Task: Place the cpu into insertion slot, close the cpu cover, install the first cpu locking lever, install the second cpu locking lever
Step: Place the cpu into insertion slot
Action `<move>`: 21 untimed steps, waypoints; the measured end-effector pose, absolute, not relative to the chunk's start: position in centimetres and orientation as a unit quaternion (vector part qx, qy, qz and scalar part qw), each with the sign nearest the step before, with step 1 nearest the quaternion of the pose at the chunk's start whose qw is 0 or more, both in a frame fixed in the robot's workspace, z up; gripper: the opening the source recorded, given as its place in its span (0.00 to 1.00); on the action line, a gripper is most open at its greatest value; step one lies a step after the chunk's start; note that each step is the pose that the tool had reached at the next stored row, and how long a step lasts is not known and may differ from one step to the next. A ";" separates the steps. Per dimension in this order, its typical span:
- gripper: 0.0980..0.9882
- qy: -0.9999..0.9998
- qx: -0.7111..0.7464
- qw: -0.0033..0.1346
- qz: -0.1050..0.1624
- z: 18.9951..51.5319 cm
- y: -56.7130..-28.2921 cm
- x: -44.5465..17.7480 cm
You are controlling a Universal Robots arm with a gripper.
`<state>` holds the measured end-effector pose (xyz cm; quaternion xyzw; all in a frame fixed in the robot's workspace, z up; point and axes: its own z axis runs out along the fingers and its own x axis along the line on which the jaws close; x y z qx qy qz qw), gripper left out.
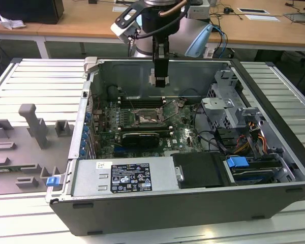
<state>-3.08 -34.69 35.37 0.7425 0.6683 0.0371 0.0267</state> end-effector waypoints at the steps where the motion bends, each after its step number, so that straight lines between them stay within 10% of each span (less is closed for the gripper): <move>1: 0.49 0.668 0.742 0.027 0.037 35.3 -34.7 -3.1; 21: 0.49 0.668 0.742 0.026 0.037 33.8 -34.7 -3.1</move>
